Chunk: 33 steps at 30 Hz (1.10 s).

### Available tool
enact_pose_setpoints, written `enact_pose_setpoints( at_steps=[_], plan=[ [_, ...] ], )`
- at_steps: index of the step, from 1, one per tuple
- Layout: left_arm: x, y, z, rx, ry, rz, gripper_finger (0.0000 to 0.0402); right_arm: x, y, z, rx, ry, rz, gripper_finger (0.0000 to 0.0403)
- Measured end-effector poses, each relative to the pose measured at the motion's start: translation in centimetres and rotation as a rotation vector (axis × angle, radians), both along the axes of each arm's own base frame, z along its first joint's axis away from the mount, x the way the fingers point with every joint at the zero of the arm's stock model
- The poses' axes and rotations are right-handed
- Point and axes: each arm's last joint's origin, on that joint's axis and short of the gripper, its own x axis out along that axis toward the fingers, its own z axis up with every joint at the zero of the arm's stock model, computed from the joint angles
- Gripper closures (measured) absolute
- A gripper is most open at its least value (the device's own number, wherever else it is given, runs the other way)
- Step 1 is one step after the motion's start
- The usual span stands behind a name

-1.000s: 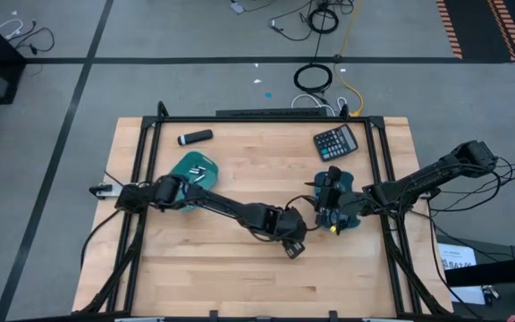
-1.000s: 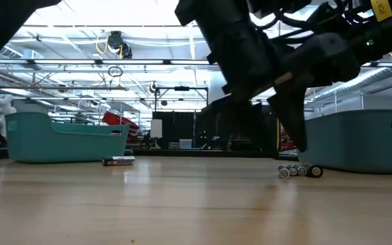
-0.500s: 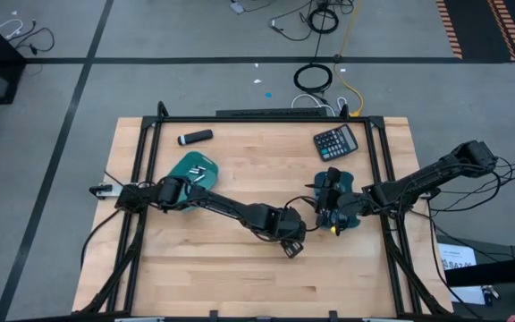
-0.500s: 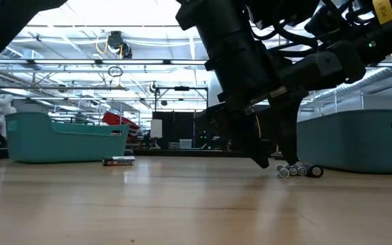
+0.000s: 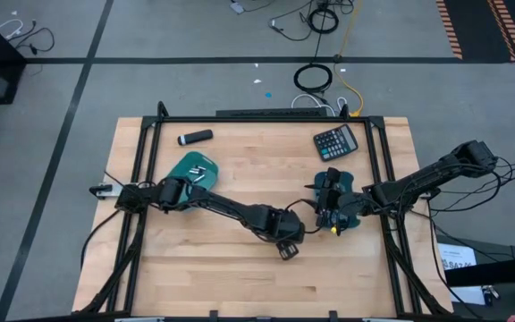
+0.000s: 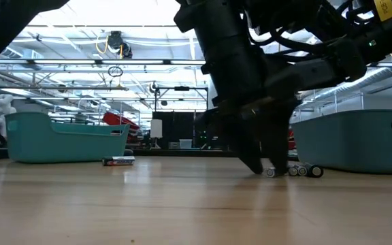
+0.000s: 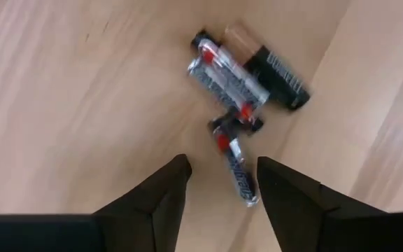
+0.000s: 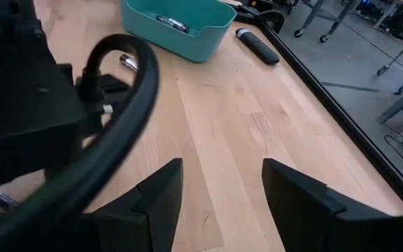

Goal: Sort batteries
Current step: Put the silver battery into the green bin

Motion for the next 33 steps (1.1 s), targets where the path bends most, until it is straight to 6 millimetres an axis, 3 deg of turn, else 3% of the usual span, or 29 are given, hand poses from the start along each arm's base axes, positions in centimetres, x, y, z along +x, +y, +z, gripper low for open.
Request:
enact_pose_setpoints(
  at_steps=[5, 11, 13, 18, 22, 26, 29, 33],
  plan=[
    [-0.9, 0.3, -0.2, 0.052, 0.097, -0.089, 0.0249, 0.0, 0.0, 0.0, 0.000, 0.000, 0.000, 0.0216],
    [-1.3, 0.2, -0.3, 0.125, 0.132, -0.167, 0.0380, 0.0, 0.0, 0.0, 0.006, -0.002, -0.003, 0.0216],
    [-1.4, 0.0, -0.3, 0.157, 0.133, -0.212, 0.0391, 0.0, 0.0, -0.1, 0.010, 0.002, -0.007, 0.0216],
    [-1.5, -0.2, -0.1, 0.158, 0.135, -0.255, 0.0395, -0.1, 0.0, -0.1, 0.014, 0.009, -0.010, 0.0216],
    [-2.1, -0.2, 0.7, 0.142, 0.169, -0.248, 0.0376, -0.1, 0.0, -0.2, 0.013, 0.013, -0.011, 0.0216],
    [-3.0, 0.0, 2.2, -0.024, 0.217, -0.184, 0.0355, -0.2, -0.1, -0.3, 0.017, 0.024, -0.016, 0.0216],
    [-3.0, -1.2, 4.5, -0.065, 0.121, -0.216, 0.0337, -0.2, -0.1, -0.4, 0.021, 0.032, -0.018, 0.0216],
    [-1.7, -4.5, 6.5, -0.109, -0.130, -0.285, 0.0290, -0.2, -0.1, -0.4, 0.024, 0.036, -0.020, 0.0216]
  ],
)
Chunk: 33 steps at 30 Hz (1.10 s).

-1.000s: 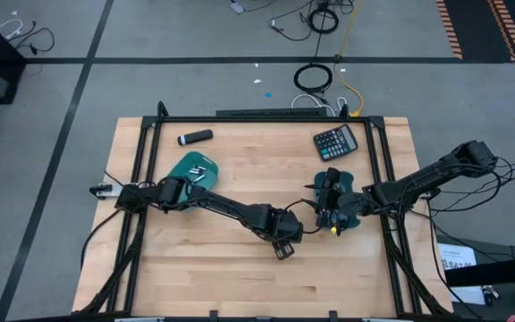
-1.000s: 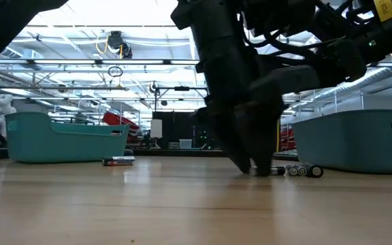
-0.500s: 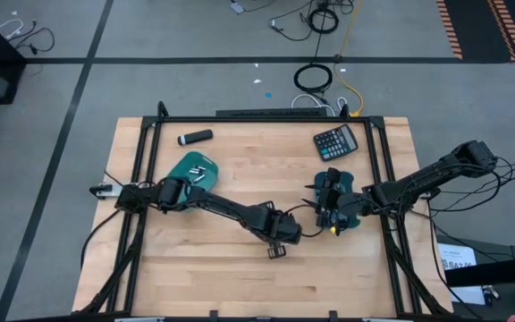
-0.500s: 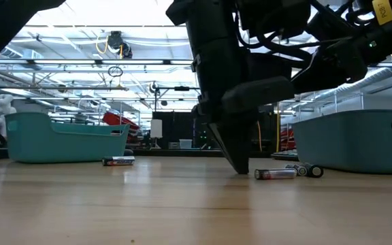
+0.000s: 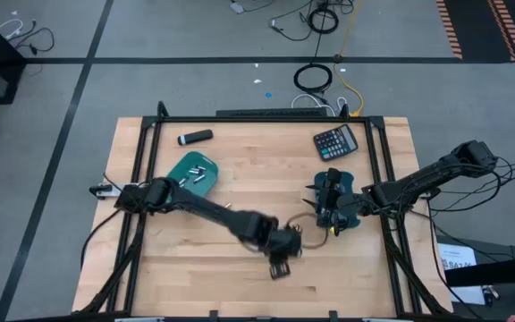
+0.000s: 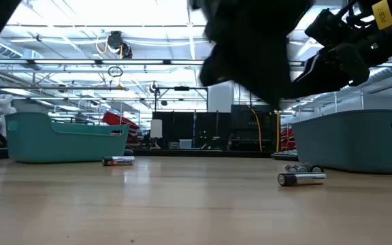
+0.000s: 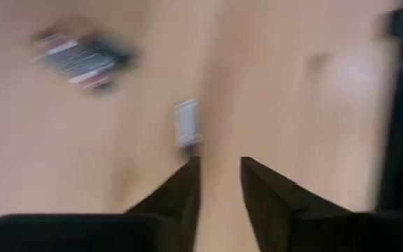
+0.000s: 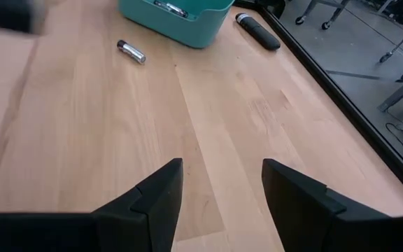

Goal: Sort batteries
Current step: Put the silver battery into the green bin

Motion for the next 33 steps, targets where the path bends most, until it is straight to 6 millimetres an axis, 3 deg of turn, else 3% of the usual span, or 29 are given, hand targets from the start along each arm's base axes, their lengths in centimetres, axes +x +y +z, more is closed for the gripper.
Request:
enact_pose_setpoints(
  at_steps=[4, 8, 11, 17, 20, 28, 33],
  plan=[
    [0.4, -2.6, 0.0, 0.006, -0.128, -0.021, 0.0223, -0.1, 0.0, -0.2, 0.003, 0.019, -0.005, 0.0216],
    [0.6, -3.1, -2.4, 0.148, -0.123, 0.036, 0.0158, -0.2, 0.0, -0.3, 0.004, 0.024, -0.007, 0.0216],
    [0.9, -3.1, -3.5, 0.219, -0.132, 0.070, 0.0134, -0.2, 0.0, -0.3, -0.001, 0.028, -0.004, 0.0216],
    [1.7, -4.3, -6.6, 0.189, -0.145, 0.035, 0.0130, -0.3, -0.1, -0.5, -0.038, 0.063, 0.012, 0.0216],
    [2.1, -5.2, -6.7, 0.153, -0.210, 0.006, 0.0130, -0.3, -0.3, -0.5, -0.066, 0.075, 0.017, 0.0216],
    [0.8, -4.8, -8.8, 0.308, -0.055, 0.008, 0.0130, -0.3, -0.4, -0.5, -0.088, 0.097, 0.023, 0.0216],
    [0.0, -4.5, -8.4, 0.417, -0.006, -0.016, 0.0130, -0.7, -0.5, -0.3, -0.075, 0.104, 0.020, 0.0216]
  ],
)
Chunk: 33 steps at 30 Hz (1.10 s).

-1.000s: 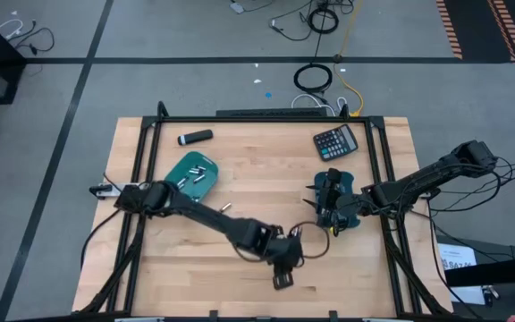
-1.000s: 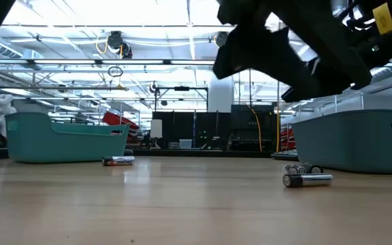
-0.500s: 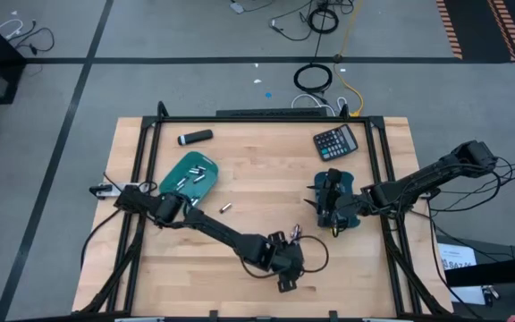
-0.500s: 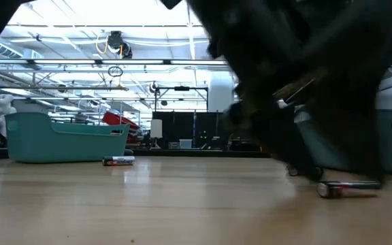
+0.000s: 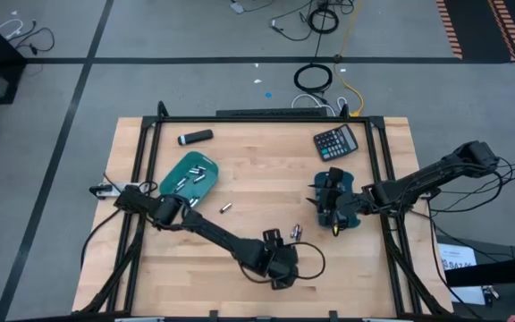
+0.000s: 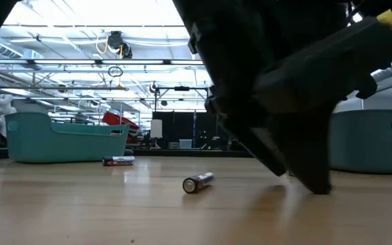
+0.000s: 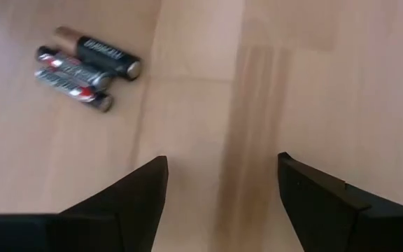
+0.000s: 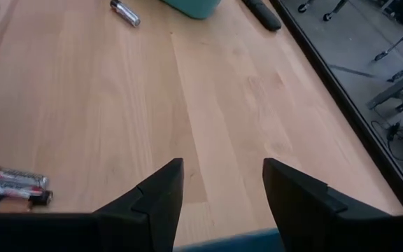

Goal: Sort batteries
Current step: Put the silver battery into the green bin

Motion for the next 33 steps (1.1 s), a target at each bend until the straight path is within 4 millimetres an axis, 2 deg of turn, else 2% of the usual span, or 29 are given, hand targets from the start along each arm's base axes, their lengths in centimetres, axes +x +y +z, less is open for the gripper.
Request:
enact_pose_setpoints(
  at_steps=[4, 8, 10, 12, 16, 19, 22, 25, 28, 33],
  plan=[
    [-0.8, 0.8, 2.6, 0.013, 0.019, -0.002, 0.0130, -0.1, 0.0, 0.0, 0.028, -0.001, 0.008, 0.0216],
    [-2.1, 0.9, 7.8, -0.038, -0.036, 0.016, 0.0130, -0.1, 0.0, 0.1, 0.044, -0.013, -0.001, 0.0216],
    [-3.0, 0.9, 9.7, -0.107, -0.054, 0.124, 0.0130, -0.1, 0.0, 0.1, 0.051, -0.016, -0.004, 0.0216],
    [-3.4, 0.8, 10.4, -0.223, -0.052, 0.248, 0.0130, 0.0, 0.0, 0.2, 0.060, -0.028, -0.009, 0.0216],
    [-3.4, 0.6, 10.1, -0.396, -0.017, 0.428, 0.0130, 0.0, 0.1, 0.3, 0.069, -0.043, -0.010, 0.0216],
    [-3.0, -0.2, 8.2, -0.466, 0.055, 0.472, 0.0130, 0.0, 0.1, 0.3, 0.069, -0.045, -0.010, 0.0216],
    [-2.8, -0.3, 5.8, -0.464, 0.115, 0.537, 0.0130, 0.1, 0.1, 0.3, 0.067, -0.044, -0.007, 0.0216],
    [-2.7, -0.1, 4.9, -0.454, 0.135, 0.597, 0.0130, 0.1, 0.1, 0.4, 0.062, -0.049, -0.002, 0.0216],
    [-3.0, -0.2, 3.1, -0.393, 0.182, 0.638, 0.0131, 0.1, 0.1, 0.4, 0.062, -0.052, 0.006, 0.0216],
    [-2.8, -0.3, 1.5, -0.363, 0.216, 0.615, 0.0131, 0.2, 0.2, 0.6, 0.066, -0.065, 0.025, 0.0216]
  ],
)
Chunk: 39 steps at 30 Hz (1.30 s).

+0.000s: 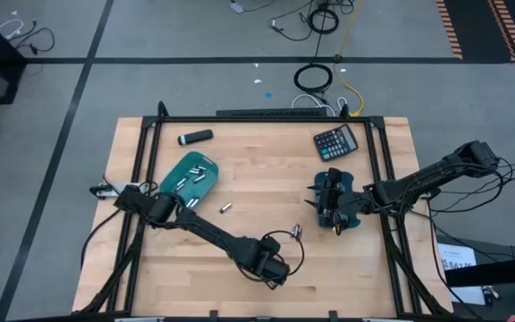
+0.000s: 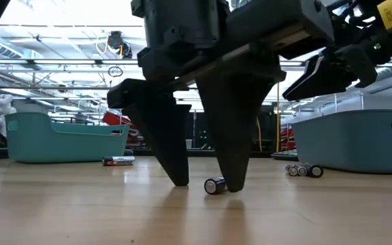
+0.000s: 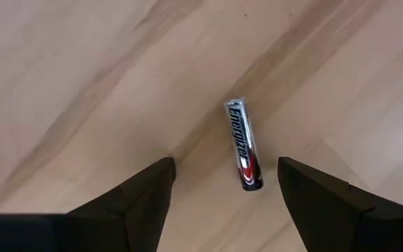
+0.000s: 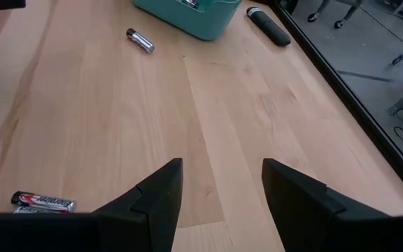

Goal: Sort batteries
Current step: Put the silver battery into the green bin

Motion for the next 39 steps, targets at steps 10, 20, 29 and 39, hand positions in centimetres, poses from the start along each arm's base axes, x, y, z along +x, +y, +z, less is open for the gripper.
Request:
enact_pose_setpoints(
  at_steps=[10, 20, 29, 39],
  plan=[
    [0.0, 1.3, -0.7, 0.031, 0.067, -0.039, 0.0306, 0.1, 0.1, 0.1, 0.016, -0.009, 0.025, 0.0216],
    [0.5, 2.7, -0.5, 0.010, 0.078, -0.139, 0.0381, 0.1, 0.2, 0.1, 0.035, -0.008, 0.041, 0.0216],
    [-0.9, 2.5, 4.8, 0.283, -0.077, -0.085, 0.0382, 0.1, 0.2, 0.1, 0.034, -0.007, 0.041, 0.0216],
    [-5.4, 1.7, 7.5, 0.634, 0.021, -0.007, 0.0382, 0.0, 0.1, 0.0, 0.041, 0.000, 0.035, 0.0216]
  ],
)
